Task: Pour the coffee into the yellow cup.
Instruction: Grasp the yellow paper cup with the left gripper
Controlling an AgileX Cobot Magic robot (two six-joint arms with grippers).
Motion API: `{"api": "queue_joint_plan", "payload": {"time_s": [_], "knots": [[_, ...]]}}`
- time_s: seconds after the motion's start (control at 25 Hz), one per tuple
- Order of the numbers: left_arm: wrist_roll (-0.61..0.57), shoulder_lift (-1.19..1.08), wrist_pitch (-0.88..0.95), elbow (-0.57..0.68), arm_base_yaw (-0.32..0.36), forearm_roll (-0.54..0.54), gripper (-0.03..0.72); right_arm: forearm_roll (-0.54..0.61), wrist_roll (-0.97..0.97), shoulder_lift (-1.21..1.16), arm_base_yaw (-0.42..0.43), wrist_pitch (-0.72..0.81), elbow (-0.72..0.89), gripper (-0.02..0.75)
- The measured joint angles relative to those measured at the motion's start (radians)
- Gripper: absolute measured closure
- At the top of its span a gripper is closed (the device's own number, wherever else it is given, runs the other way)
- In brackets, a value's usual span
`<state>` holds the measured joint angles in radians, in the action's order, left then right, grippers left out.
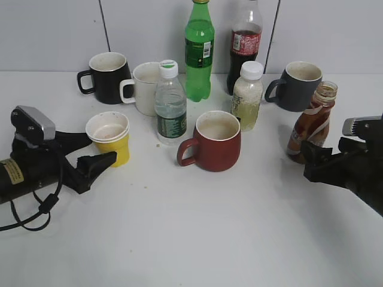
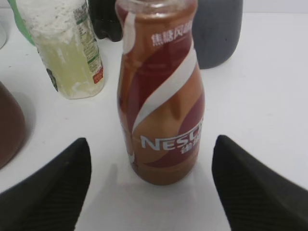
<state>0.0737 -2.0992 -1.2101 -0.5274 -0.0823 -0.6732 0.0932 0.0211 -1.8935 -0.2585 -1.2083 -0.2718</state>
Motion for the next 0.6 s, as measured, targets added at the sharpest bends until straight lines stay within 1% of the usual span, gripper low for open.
{"api": "queue_joint_plan", "payload": {"time_s": [0.32,0.44,0.6], "knots": [[0.030,-0.067,0.002,-0.069,0.000,-0.044,0.073,0.005,0.001,0.000,0.000,0.000,0.000,0.152],[0.078,-0.088,0.000,-0.117,0.000,-0.087,0.073,0.005,0.003,0.000,0.000,-0.001,-0.002,0.153],[0.108,-0.124,0.001,-0.165,0.000,-0.103,0.073,0.025,0.003,0.000,0.000,-0.001,-0.003,0.153]]}}
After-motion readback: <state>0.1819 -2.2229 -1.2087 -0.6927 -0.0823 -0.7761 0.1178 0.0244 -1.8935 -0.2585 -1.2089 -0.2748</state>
